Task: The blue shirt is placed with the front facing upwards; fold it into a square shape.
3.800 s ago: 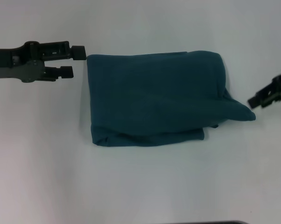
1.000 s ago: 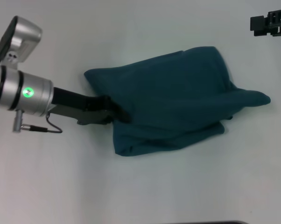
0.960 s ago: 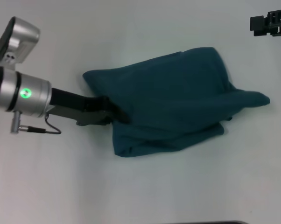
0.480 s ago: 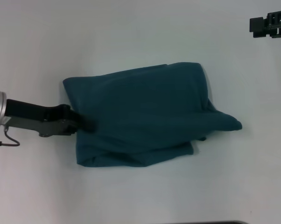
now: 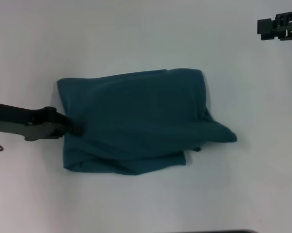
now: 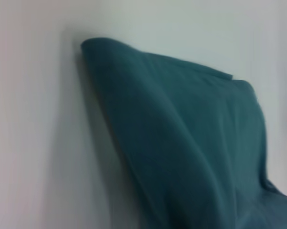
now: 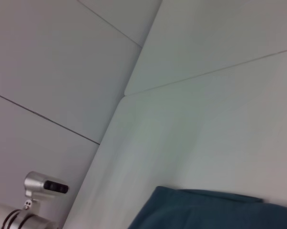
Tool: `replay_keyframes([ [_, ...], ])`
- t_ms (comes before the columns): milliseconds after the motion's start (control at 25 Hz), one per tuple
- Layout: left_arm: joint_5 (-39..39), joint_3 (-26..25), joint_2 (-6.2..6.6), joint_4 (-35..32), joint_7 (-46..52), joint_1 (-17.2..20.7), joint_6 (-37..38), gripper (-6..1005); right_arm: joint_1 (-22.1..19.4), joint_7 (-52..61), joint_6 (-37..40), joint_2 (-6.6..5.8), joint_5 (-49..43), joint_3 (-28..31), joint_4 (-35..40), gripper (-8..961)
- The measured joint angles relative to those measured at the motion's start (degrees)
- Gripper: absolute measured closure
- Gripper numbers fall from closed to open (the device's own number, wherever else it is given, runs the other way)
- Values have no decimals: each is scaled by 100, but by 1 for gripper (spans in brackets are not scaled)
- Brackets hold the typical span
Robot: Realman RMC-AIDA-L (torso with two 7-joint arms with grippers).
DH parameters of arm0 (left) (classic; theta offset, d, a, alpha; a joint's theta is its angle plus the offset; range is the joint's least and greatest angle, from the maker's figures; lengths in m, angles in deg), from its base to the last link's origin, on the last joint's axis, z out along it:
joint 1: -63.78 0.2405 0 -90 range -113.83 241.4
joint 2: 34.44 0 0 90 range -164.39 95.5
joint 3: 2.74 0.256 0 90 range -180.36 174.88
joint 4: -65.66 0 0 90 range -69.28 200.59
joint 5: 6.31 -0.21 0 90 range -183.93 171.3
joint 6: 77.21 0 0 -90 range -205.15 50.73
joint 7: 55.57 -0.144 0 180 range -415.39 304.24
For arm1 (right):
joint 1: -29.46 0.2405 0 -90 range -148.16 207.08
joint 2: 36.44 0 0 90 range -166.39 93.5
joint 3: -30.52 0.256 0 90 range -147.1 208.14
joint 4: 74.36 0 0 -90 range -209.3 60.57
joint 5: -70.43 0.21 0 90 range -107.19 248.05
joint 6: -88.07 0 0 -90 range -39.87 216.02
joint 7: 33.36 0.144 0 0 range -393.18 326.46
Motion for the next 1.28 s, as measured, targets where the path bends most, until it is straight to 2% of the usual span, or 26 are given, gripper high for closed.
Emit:
replay_keyframes([
  [160, 11, -509, 23, -6, -303, 56, 266, 821, -7, 0, -23, 0, 0, -10, 0, 500],
  [320, -9, -694, 57, 30, -330, 136, 333, 722, 18, 0, -30, 0, 0, -18, 0, 500],
  [440, -31, -774, 148, 35, -279, 172, 334, 615, 39, 0, -31, 1, 0, -32, 1, 501],
  [600, 9, -1224, 198, 155, -234, 282, 425, 465, 50, 0, -11, 8, 2, -23, 4, 501],
  [800, 302, -1407, 66, 240, -280, 287, 961, 331, 52, 0, -7, 8, -1, -27, 4, 502],
  [920, 625, -1400, -156, 213, -257, 182, 1277, 251, 73, 29, -4, 8, -21, -75, -43, 502],
  [1080, 694, -1354, -407, 139, -178, -19, 1258, 211, 123, 372, -36, 9, -30, -392, -234, 502],
  [1200, 756, -1461, -431, 104, -188, -90, 1203, 201, 168, 468, -44, 25, -35, -589, -367, 503],
  [1280, 840, -1709, -370, 101, -198, -74, 1181, 201, 263, 501, -51, 44, -42, -851, -574, 503],
])
